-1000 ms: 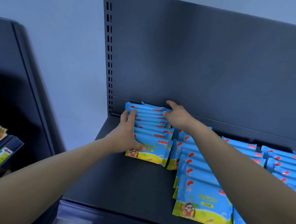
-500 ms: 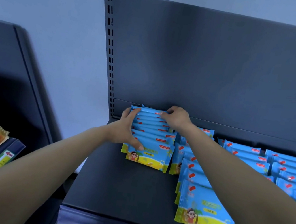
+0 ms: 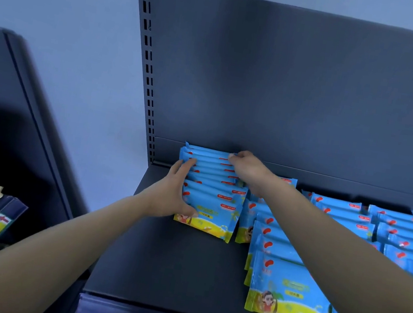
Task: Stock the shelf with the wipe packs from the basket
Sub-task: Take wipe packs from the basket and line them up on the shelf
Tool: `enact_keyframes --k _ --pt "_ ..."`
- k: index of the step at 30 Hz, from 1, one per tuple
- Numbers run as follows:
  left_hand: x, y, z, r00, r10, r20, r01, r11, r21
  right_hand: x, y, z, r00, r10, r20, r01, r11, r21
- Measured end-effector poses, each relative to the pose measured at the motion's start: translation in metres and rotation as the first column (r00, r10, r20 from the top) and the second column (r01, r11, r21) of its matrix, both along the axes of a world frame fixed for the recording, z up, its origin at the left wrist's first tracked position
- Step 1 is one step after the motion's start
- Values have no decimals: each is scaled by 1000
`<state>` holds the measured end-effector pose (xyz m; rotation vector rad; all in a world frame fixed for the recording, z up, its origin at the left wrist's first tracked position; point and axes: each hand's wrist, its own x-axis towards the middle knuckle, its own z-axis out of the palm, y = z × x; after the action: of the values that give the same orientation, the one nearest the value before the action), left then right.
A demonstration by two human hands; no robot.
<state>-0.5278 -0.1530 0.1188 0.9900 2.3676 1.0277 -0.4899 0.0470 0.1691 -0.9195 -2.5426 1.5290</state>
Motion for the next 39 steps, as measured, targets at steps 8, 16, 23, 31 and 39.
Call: enact_keyframes --k 8,16,23,31,39 --pt "16 -3 -12 990 131 -51 -122 981 153 4 -2 -1 975 -189 -117 153 952 -265" --pt "34 5 -9 984 164 63 -173 967 189 13 -15 0 959 -244 -147 140 853 -502" --pt "46 4 -14 970 240 39 -243 951 193 26 -7 1 981 -135 -141 43 855 -516" --pt "47 1 -10 951 308 19 -302 920 249 27 -22 -3 982 -130 -135 29 814 -580" --pt "49 -1 -11 943 329 -58 -316 934 166 24 -18 -6 969 -221 -111 143 866 -480"
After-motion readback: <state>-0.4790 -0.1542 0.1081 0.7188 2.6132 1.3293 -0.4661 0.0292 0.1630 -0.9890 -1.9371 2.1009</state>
